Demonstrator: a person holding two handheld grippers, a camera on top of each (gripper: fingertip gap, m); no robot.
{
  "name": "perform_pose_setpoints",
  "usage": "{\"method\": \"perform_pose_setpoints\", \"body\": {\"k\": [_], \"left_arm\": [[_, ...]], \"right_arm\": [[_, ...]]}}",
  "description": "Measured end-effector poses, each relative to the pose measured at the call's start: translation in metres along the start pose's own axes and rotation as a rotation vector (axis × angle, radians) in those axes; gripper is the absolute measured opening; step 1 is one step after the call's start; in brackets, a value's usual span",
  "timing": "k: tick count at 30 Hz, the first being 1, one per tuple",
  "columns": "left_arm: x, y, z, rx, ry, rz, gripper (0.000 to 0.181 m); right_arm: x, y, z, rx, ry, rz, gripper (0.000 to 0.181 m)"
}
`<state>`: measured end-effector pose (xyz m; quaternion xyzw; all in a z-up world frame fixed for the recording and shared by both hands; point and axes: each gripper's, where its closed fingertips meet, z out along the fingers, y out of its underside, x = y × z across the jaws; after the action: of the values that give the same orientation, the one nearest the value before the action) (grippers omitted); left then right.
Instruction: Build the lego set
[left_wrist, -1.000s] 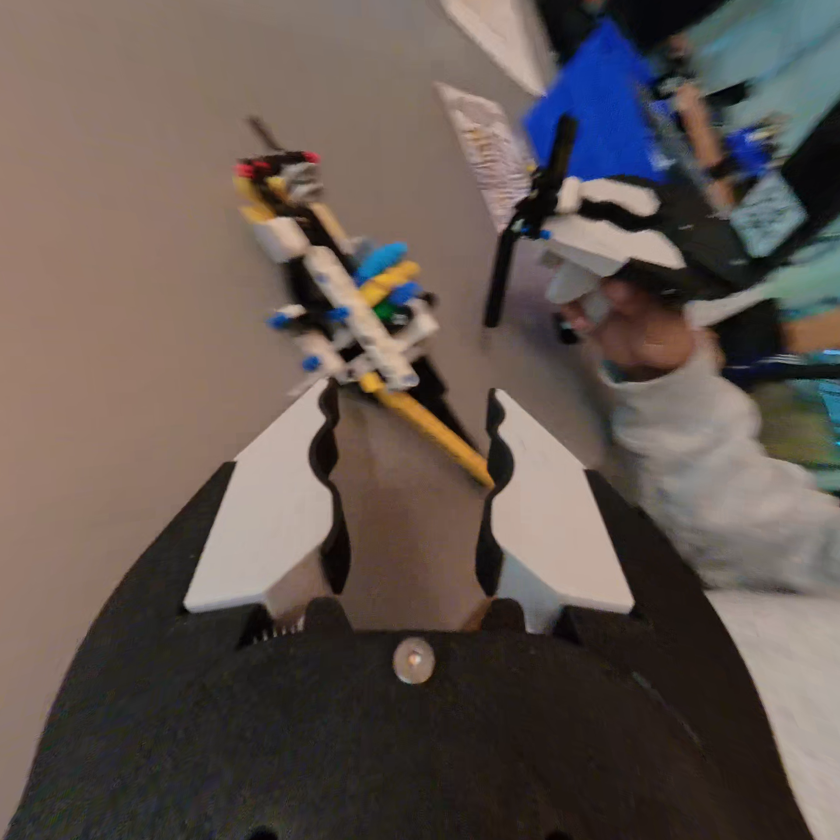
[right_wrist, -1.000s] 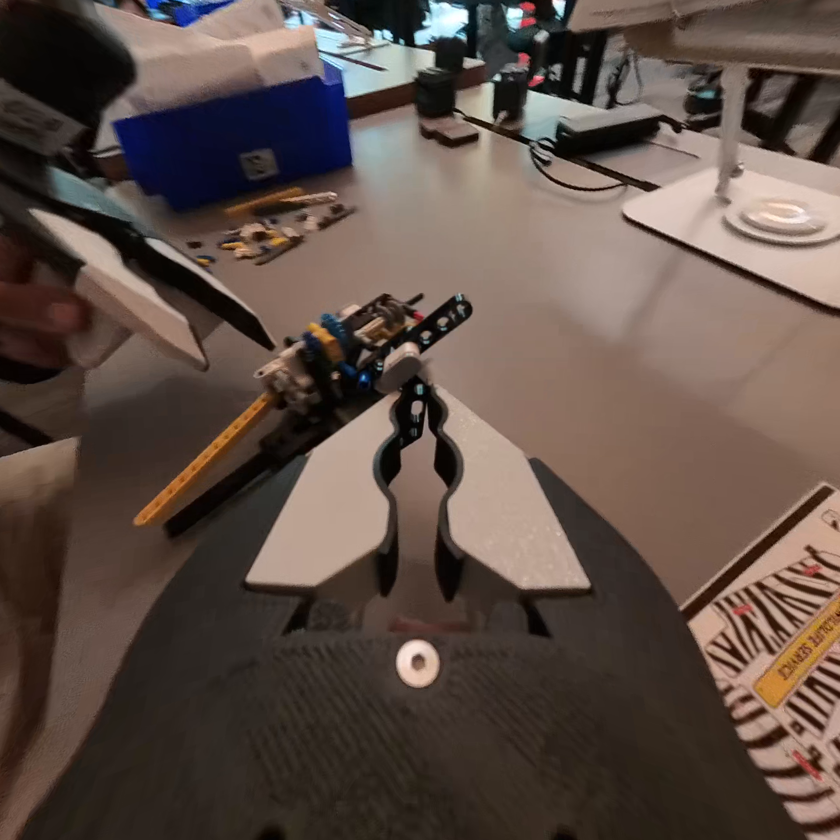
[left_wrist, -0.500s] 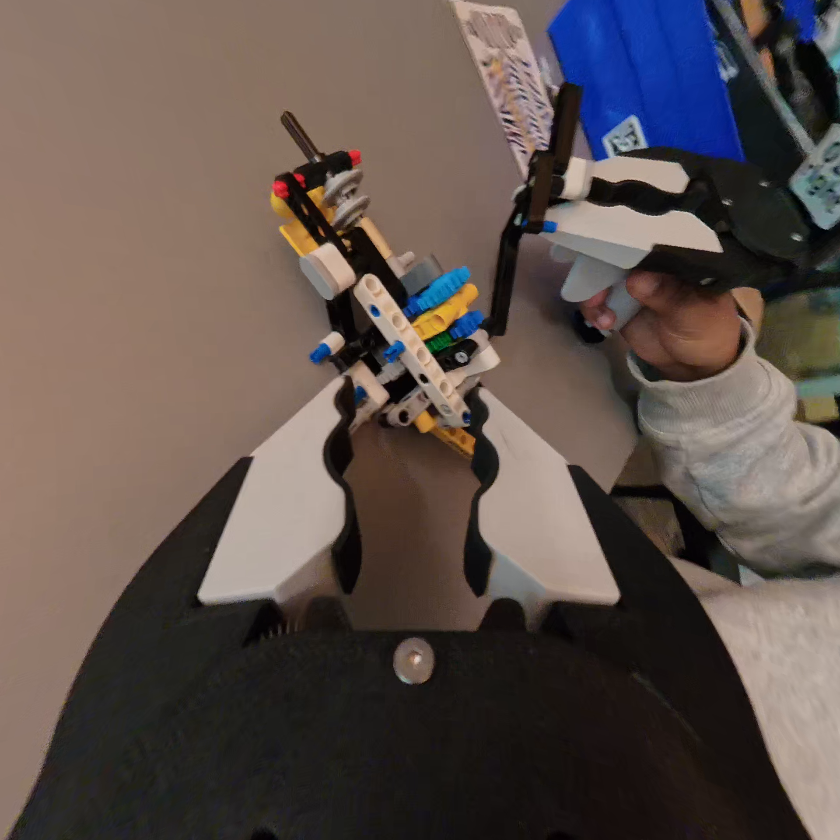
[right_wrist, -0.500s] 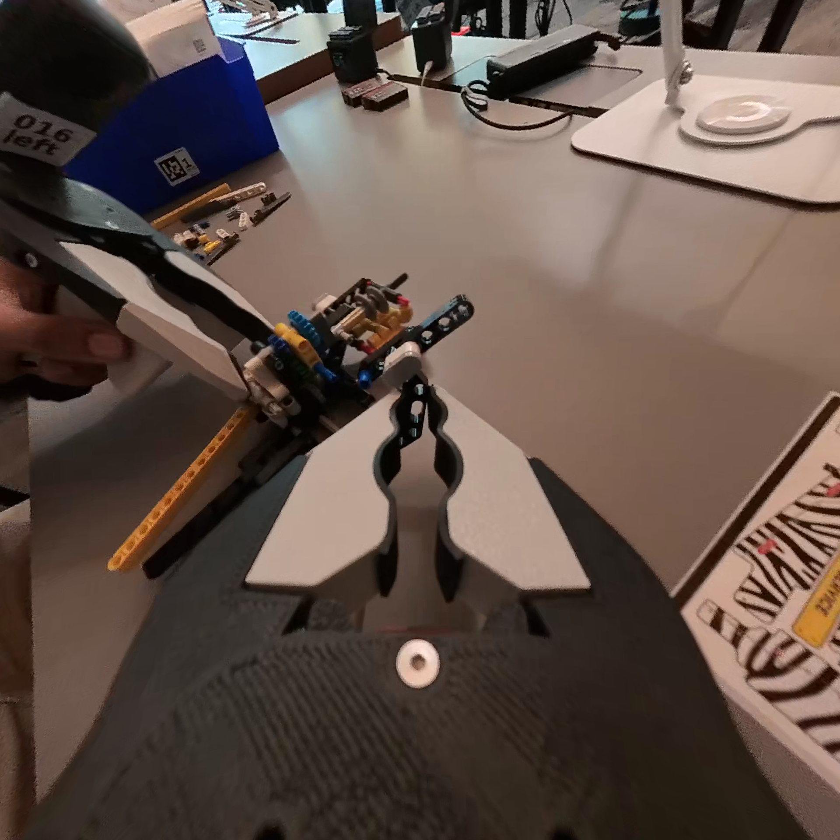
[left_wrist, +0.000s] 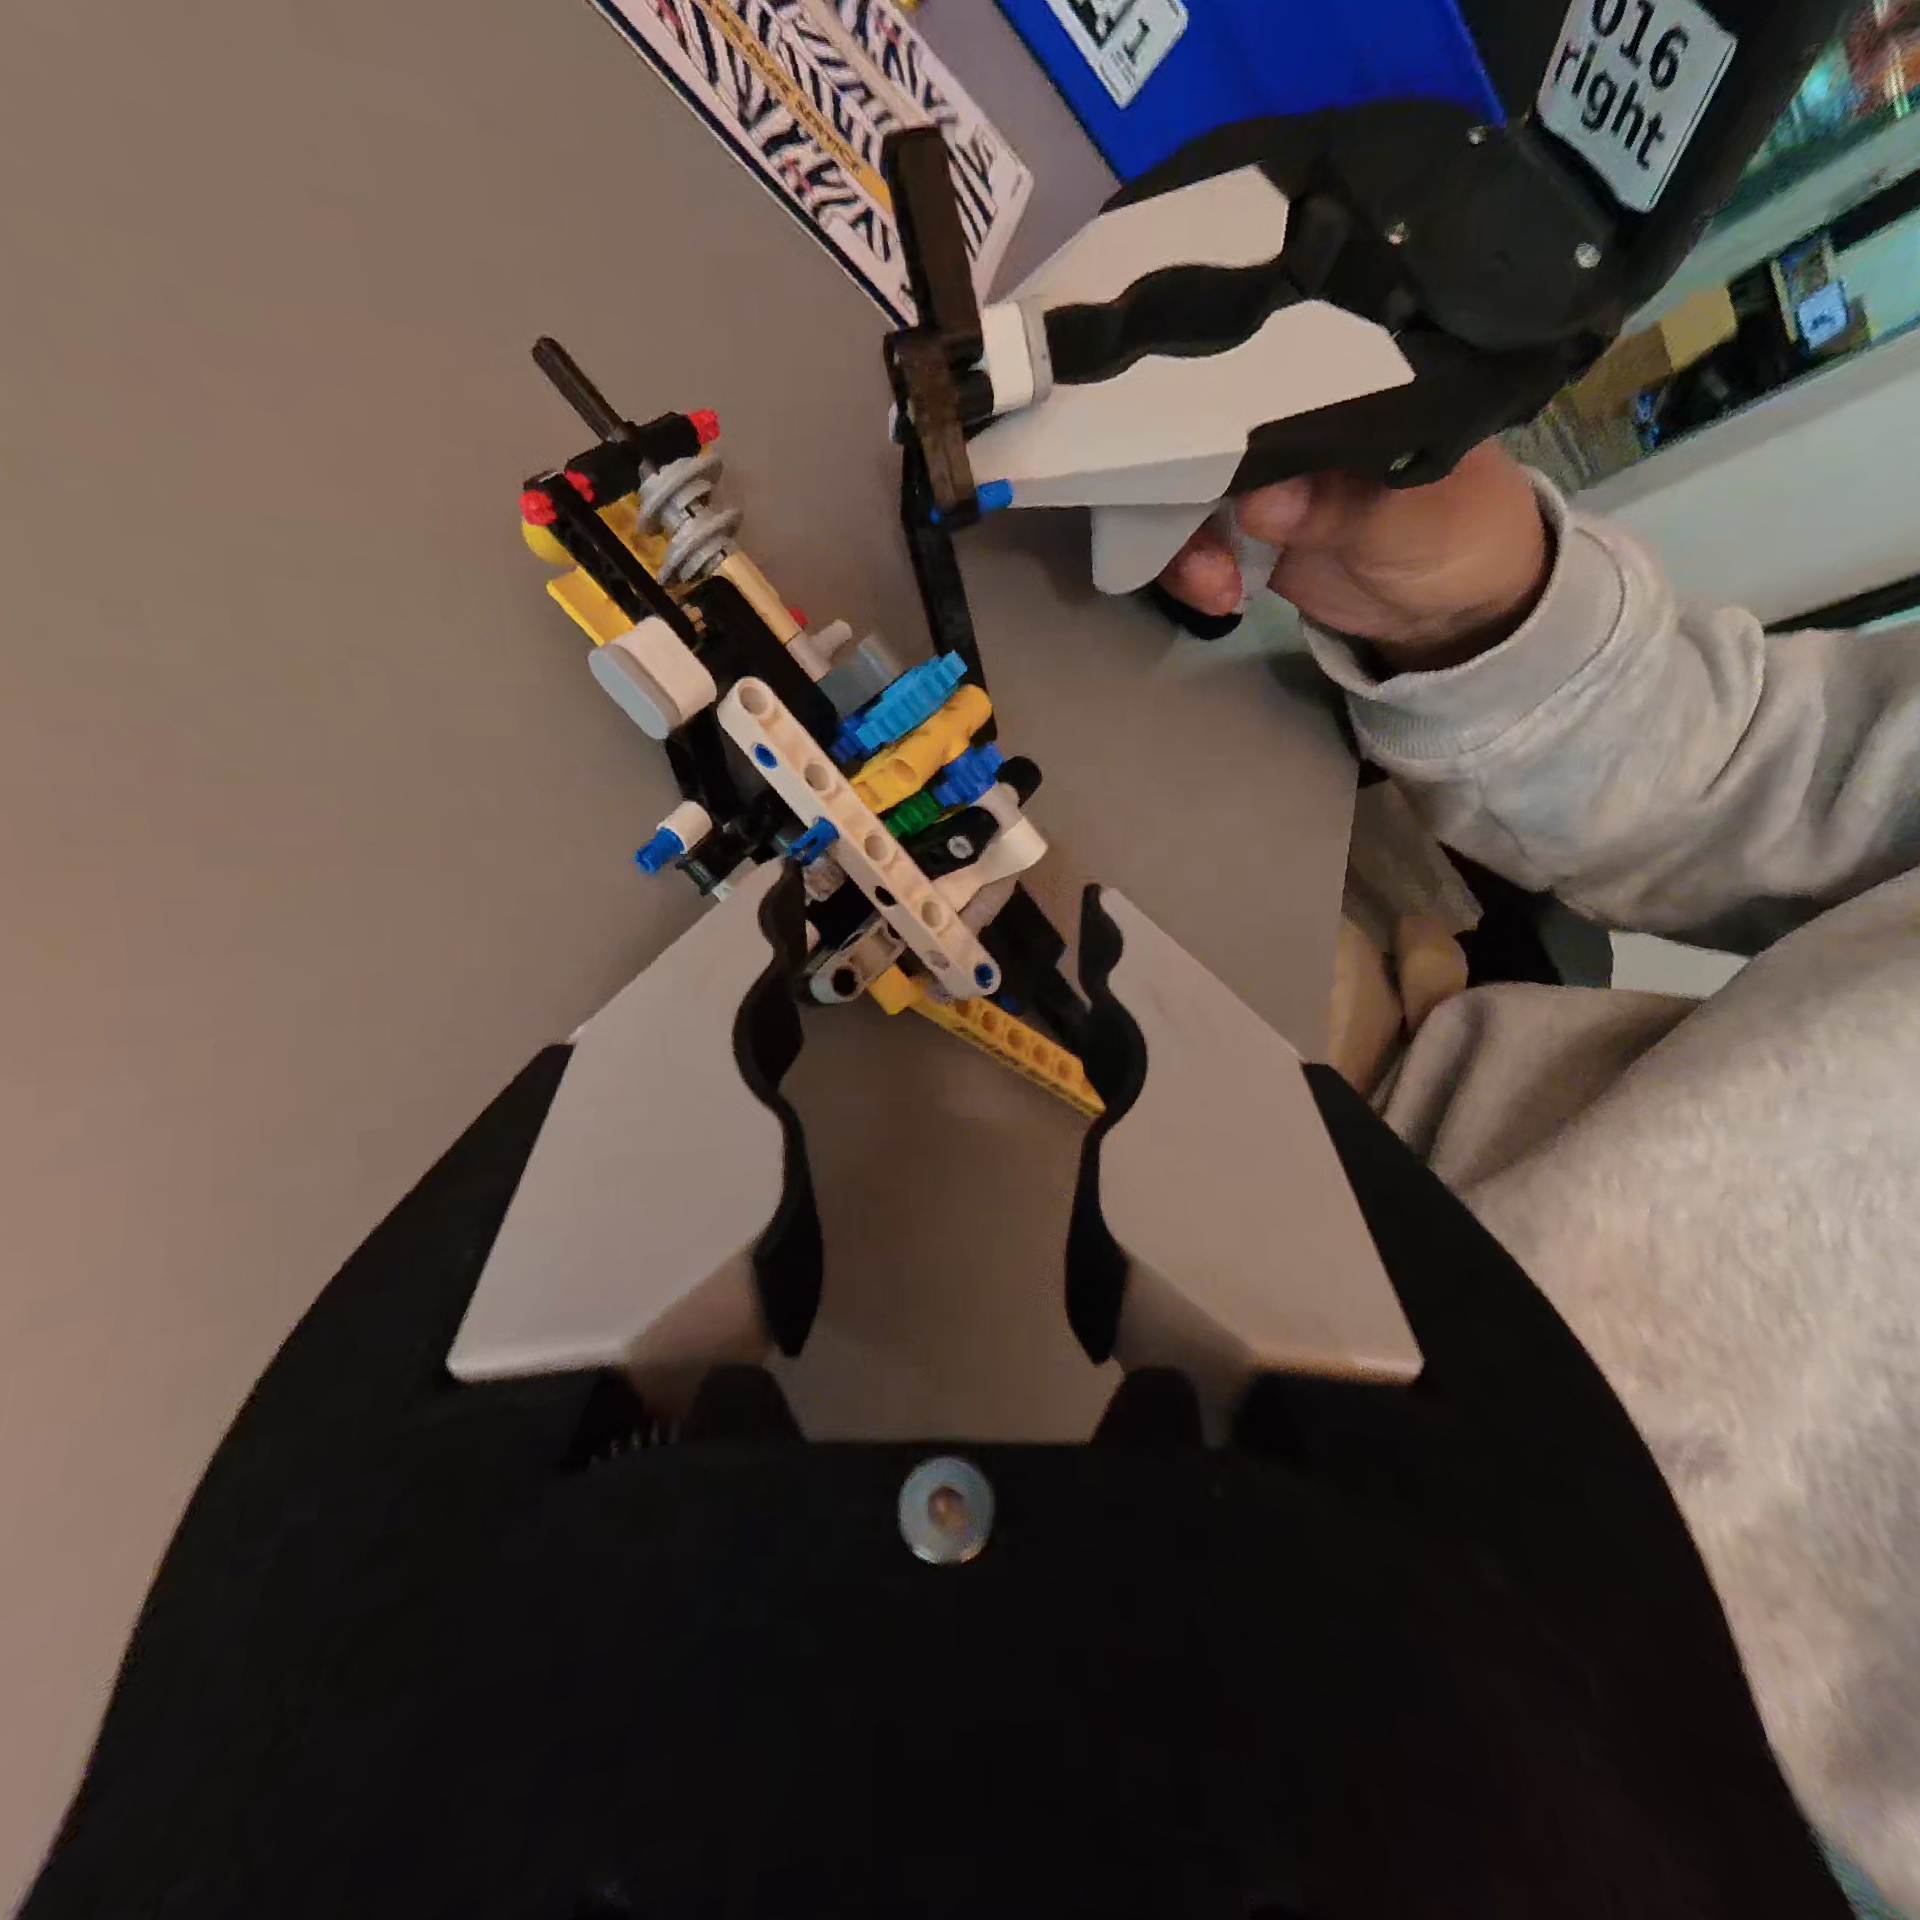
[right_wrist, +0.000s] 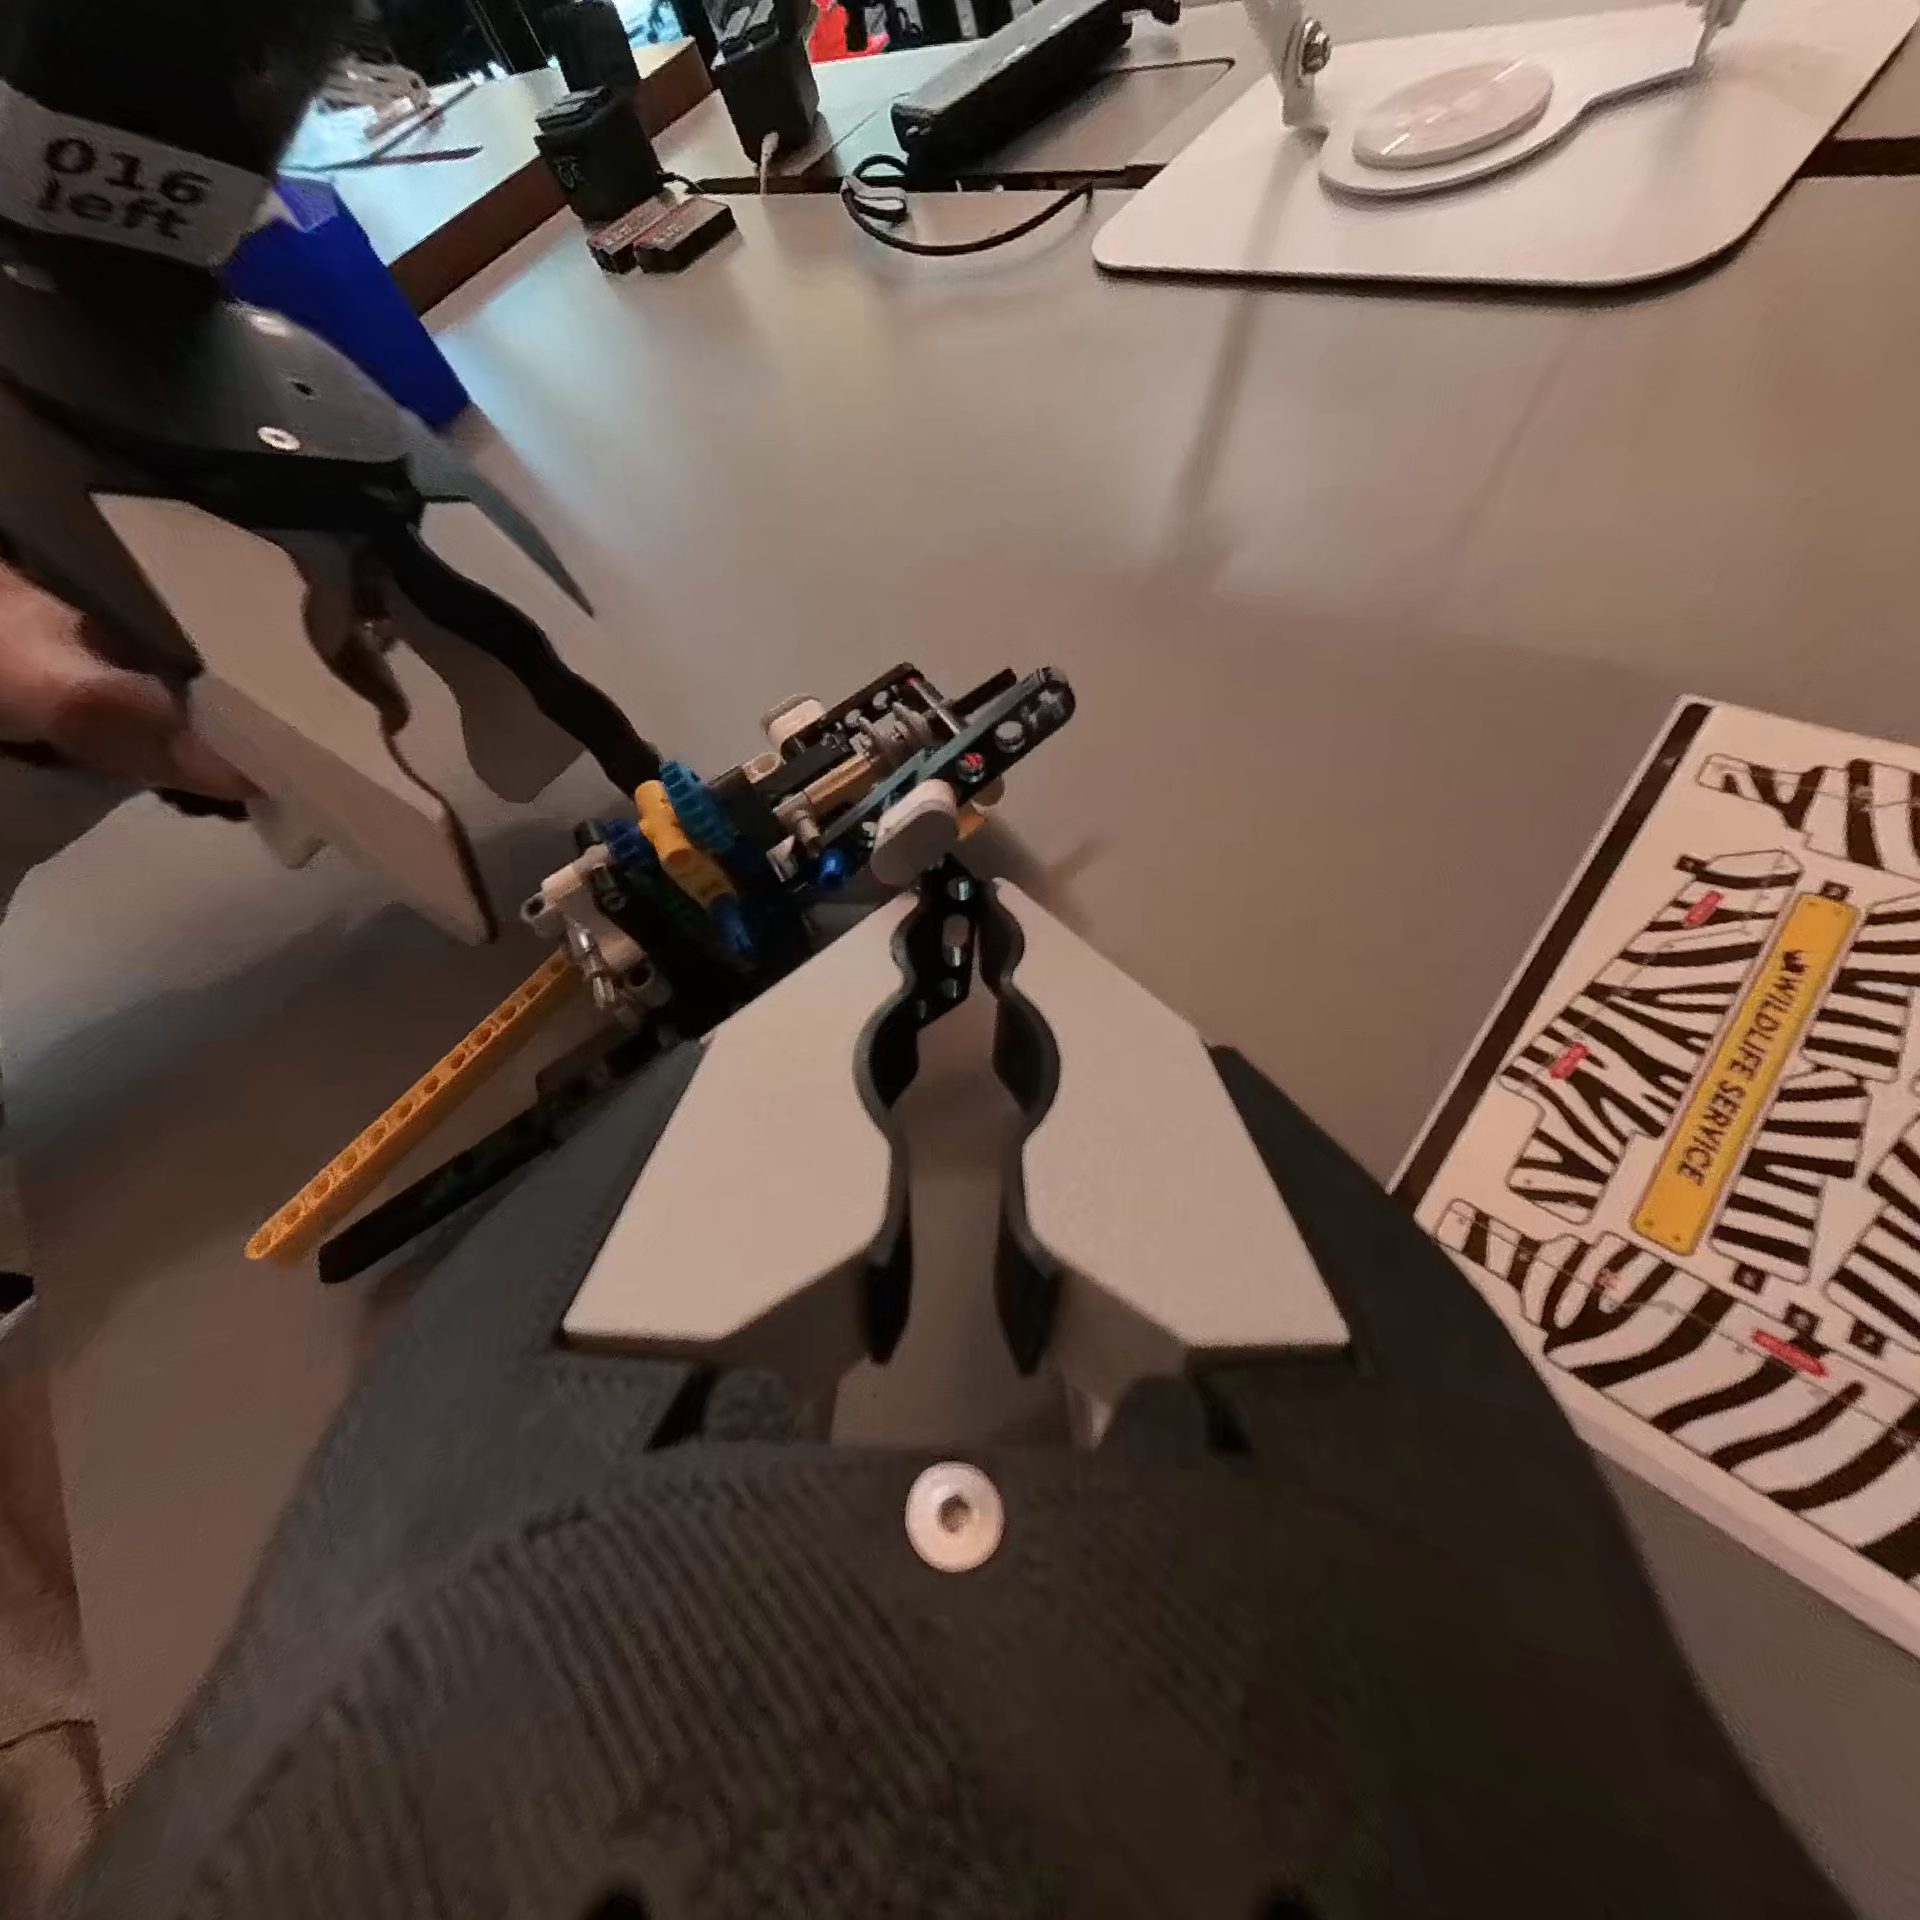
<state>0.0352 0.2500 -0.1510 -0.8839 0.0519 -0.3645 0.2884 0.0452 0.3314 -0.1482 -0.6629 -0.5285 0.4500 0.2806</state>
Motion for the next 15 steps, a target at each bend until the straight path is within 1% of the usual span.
{"method": "perform_pose_setpoints", "body": {"k": [3,6,7,8,10,11,12,13,15], "left_arm": [[0.017,-0.002,-0.005,0.103,-0.015,-0.065,0.068],[0.024,-0.012,-0.012,0.279,-0.122,-0.168,0.079],[0.023,-0.013,-0.012,0.317,-0.170,-0.190,0.084],[0.020,-0.012,-0.010,0.316,-0.239,-0.187,0.090],[0.000,-0.003,-0.005,0.251,-0.444,-0.168,0.096],[-0.009,-0.002,-0.004,0.225,-0.520,-0.151,0.098],[-0.012,-0.004,-0.004,0.221,-0.563,-0.142,0.095],[-0.008,-0.012,-0.003,0.249,-0.554,-0.133,0.092],[0.025,-0.033,-0.003,0.359,-0.425,-0.093,0.085]], "right_arm": [[0.003,0.005,0.002,-0.032,0.018,0.012,0.006],[0.004,0.011,0.004,-0.065,0.026,0.017,0.006],[0.003,0.011,0.004,-0.069,0.024,0.018,0.006],[0.003,0.012,0.004,-0.069,0.022,0.020,0.006],[0.002,0.014,0.002,-0.073,0.021,0.032,0.007],[0.002,0.015,0.001,-0.074,0.018,0.038,0.007],[0.001,0.016,-0.001,-0.072,0.015,0.040,0.007],[0.001,0.016,-0.004,-0.064,0.017,0.039,0.006],[-0.005,0.010,-0.013,-0.008,-0.006,0.036,0.006]]}}
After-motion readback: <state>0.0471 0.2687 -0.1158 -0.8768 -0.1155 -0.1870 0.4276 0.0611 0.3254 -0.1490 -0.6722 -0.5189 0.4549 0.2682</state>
